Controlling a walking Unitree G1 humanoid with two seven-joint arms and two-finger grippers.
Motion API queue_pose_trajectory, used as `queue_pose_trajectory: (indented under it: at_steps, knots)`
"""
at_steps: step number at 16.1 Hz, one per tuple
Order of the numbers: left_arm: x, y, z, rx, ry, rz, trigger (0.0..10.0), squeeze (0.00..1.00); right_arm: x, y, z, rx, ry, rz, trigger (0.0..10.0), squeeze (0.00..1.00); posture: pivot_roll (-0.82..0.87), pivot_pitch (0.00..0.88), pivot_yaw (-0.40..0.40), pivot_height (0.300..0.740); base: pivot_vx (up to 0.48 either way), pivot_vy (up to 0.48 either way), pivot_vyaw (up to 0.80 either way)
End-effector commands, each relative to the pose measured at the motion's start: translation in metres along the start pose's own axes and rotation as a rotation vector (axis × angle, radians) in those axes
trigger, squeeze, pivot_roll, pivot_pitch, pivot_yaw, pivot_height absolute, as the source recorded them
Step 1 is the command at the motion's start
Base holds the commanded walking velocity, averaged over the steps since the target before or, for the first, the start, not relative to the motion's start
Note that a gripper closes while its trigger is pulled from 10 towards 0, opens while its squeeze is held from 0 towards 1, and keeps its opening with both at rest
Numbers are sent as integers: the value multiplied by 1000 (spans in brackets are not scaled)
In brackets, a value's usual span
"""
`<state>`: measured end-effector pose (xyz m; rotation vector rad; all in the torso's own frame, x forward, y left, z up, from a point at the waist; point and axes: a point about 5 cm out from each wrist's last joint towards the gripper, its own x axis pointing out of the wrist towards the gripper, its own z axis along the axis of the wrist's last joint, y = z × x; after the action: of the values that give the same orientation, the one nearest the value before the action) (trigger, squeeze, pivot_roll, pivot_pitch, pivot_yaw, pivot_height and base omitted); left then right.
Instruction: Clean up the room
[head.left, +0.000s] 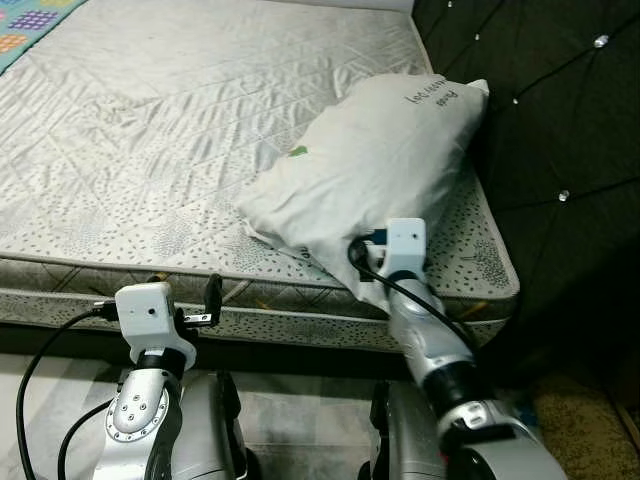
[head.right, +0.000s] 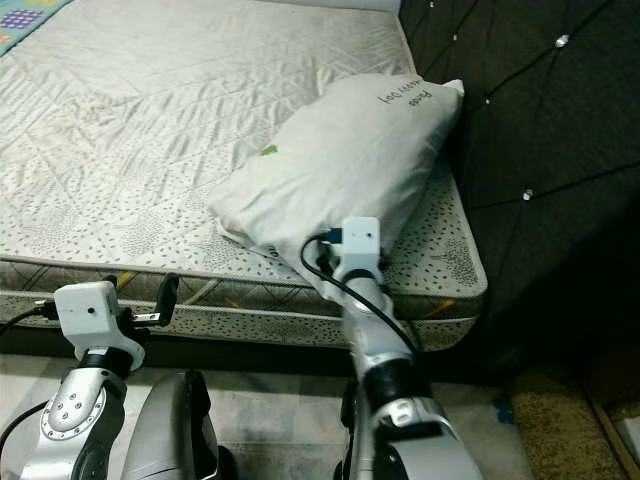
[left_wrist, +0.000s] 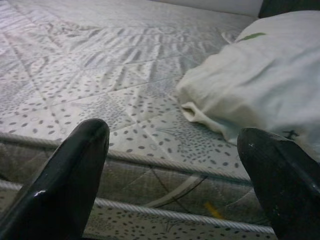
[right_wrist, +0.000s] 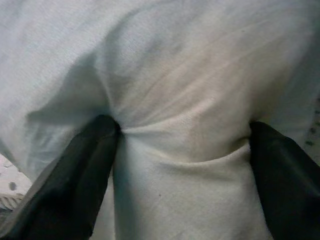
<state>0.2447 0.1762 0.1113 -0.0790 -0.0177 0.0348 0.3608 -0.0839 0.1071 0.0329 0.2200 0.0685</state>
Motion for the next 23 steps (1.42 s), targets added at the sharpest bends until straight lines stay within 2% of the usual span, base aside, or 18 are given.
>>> queue_pose_trajectory:
  at_steps: [1, 4, 7, 11, 17, 19, 20, 23]
  knots:
    - [-1, -2, 1, 4, 3, -13, 10000, 0, 3, 20, 4, 33, 3, 50, 0, 0, 111, 125, -56, 543, 0, 0, 0]
    - [-3, -4, 2, 5, 3, -18, 10000, 0, 10, 37, 20, 62, -18, 77, 0, 0, 123, 121, -57, 543, 0, 0, 0]
    - [-3, -3, 3, 4, 3, -11, 10000, 0, 14, 35, 22, 80, 1, 63, 0, 0, 125, 125, -62, 543, 0, 0, 0]
    - [-3, -5, 2, -2, 4, -11, 10000, 0, 13, 33, 8, 101, 72, 62, 0, 0, 120, 123, -69, 543, 0, 0, 0]
    - [-2, -6, 2, -1, 0, -10, 10000, 0, 13, 33, 4, 91, 88, 104, 0, 0, 115, 117, -71, 543, 0, 0, 0]
    - [-1, -7, 2, 0, -1, -12, 10000, 0, 15, 27, 6, 65, 80, 115, 0, 0, 118, 112, -72, 543, 0, 0, 0]
    - [0, -7, 3, 1, -3, -12, 10000, 0, 17, 19, 8, 48, 70, 114, 0, 0, 121, 110, -72, 543, 0, 0, 0]
    - [0, -3, 4, 6, -5, -4, 10000, 0, 22, -18, 24, -39, 15, 61, 0, 0, 118, 110, -70, 543, 0, 0, 0]
